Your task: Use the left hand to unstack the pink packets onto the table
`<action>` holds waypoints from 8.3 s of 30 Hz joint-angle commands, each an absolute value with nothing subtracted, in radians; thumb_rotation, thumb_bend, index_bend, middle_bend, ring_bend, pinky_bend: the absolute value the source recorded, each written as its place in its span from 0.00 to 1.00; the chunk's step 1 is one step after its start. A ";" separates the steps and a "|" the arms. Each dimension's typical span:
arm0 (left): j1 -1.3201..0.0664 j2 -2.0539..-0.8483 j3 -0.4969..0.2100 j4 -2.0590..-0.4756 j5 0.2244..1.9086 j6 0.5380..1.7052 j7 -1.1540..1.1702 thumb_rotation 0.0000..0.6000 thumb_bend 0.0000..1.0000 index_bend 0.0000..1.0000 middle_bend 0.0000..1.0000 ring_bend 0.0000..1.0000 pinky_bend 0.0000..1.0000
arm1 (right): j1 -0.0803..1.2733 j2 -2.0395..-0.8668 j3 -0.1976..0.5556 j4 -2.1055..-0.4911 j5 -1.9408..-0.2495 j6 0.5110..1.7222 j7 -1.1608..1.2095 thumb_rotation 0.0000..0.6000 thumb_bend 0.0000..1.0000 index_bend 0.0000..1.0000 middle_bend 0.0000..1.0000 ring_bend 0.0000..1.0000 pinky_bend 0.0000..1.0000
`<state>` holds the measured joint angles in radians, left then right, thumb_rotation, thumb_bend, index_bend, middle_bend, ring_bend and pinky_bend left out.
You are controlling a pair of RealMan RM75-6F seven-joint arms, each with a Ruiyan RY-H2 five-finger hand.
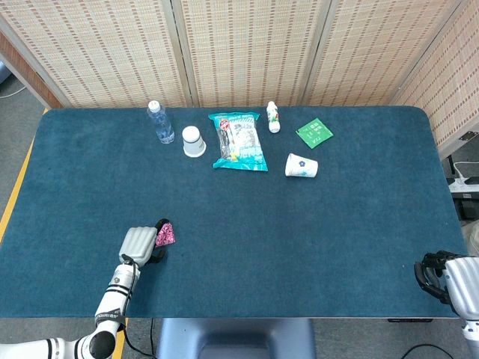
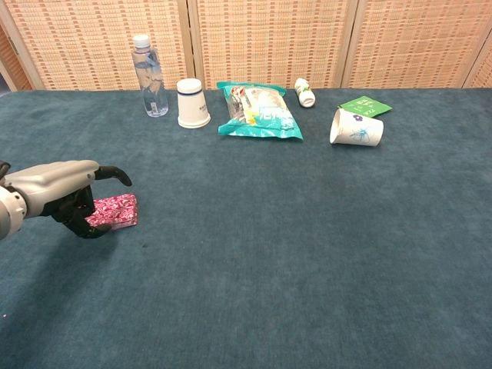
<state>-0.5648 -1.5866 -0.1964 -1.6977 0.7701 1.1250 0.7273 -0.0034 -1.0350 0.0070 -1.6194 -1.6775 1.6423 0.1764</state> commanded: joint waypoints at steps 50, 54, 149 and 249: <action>-0.609 -1.805 -0.265 -1.592 0.556 1.415 0.828 1.00 0.37 0.34 1.00 1.00 1.00 | -0.002 -1.032 0.002 -1.616 -1.684 1.640 0.186 1.00 0.48 0.98 0.80 0.73 0.85; -0.606 -1.808 -0.265 -1.584 0.561 1.412 0.821 1.00 0.37 0.35 1.00 1.00 1.00 | -0.002 -1.033 0.002 -1.615 -1.685 1.641 0.186 1.00 0.48 0.98 0.80 0.73 0.85; -0.579 -1.802 -0.281 -1.636 0.536 1.467 0.880 1.00 0.35 0.16 1.00 1.00 1.00 | 0.010 -1.028 -0.009 -1.615 -1.689 1.617 0.190 1.00 0.48 0.98 0.80 0.73 0.85; -0.273 -1.593 -0.070 -1.670 0.819 1.466 0.674 1.00 0.35 0.23 1.00 1.00 1.00 | 0.016 -1.026 -0.013 -1.624 -1.684 1.603 0.185 1.00 0.48 0.98 0.80 0.73 0.85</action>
<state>-0.2730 -1.5931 -0.0700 -1.6699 0.8196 1.4667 0.6733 0.0161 -1.0257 -0.0128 -1.6238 -1.6843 1.6034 0.1853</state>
